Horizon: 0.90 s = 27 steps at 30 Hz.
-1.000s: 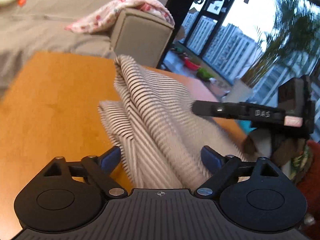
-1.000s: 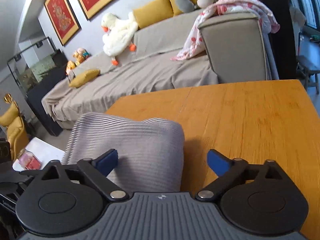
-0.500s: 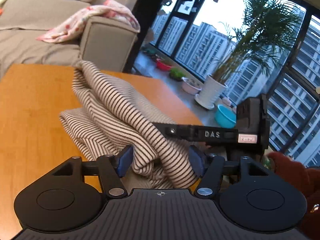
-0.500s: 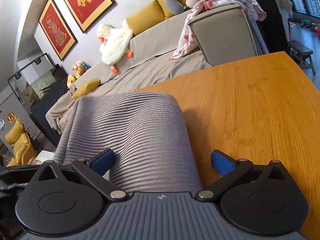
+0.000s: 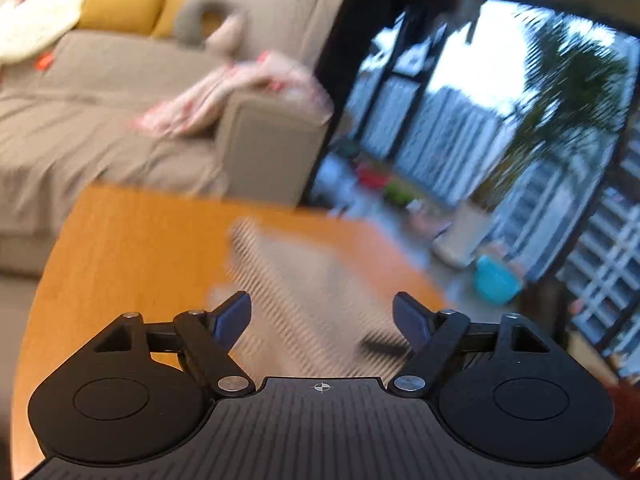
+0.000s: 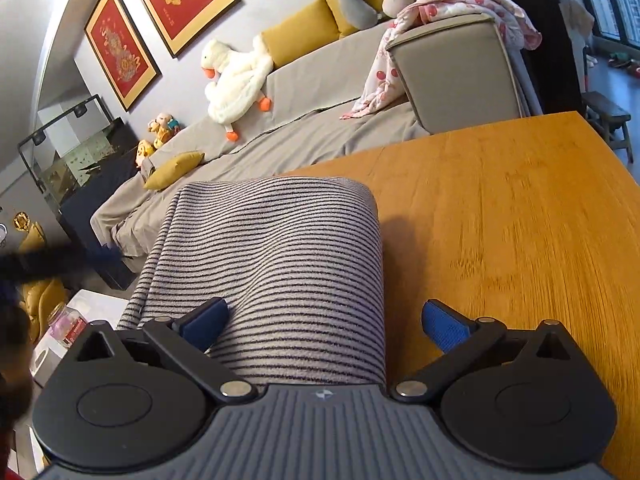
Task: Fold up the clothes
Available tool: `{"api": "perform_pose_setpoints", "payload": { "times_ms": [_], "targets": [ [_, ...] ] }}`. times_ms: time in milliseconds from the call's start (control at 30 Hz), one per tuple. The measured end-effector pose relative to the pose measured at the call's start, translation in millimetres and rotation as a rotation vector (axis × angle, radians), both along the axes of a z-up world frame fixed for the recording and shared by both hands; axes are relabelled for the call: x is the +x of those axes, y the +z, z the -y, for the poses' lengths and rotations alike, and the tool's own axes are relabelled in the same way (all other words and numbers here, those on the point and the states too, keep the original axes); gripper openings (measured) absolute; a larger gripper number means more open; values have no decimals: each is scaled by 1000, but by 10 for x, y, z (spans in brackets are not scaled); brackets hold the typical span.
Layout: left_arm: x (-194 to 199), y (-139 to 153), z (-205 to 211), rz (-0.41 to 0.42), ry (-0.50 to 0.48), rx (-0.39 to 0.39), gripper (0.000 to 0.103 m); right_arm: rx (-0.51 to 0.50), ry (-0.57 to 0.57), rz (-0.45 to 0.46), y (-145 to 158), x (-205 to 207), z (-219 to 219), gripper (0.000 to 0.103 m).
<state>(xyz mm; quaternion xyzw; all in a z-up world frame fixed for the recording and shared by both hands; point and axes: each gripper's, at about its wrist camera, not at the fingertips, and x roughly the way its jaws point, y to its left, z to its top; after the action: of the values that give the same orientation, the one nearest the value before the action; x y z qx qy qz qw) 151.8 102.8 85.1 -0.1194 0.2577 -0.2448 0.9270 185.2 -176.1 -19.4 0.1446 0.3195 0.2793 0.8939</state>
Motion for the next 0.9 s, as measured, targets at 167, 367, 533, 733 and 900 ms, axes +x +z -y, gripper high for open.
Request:
{"api": "perform_pose_setpoints", "payload": {
  "times_ms": [167,367,533,733,900],
  "targets": [
    [576,-152,144,-68,-40,-45,92,6,-17,-16,-15,-32,6,103],
    [992,-584,-47,-219,-5,-100,87,-4,-26,3,18,-216,-1,103],
    [1019,-644,-27,-210,-21,-46,88,-76,21,218,354,-421,-191,103],
    [902,-690,-71,-203,-19,-58,89,-410,180,311,275,-559,-788,103],
    [807,-668,-92,-188,-9,-40,89,-523,125,371,184,-746,-1023,103]
  ]
}}
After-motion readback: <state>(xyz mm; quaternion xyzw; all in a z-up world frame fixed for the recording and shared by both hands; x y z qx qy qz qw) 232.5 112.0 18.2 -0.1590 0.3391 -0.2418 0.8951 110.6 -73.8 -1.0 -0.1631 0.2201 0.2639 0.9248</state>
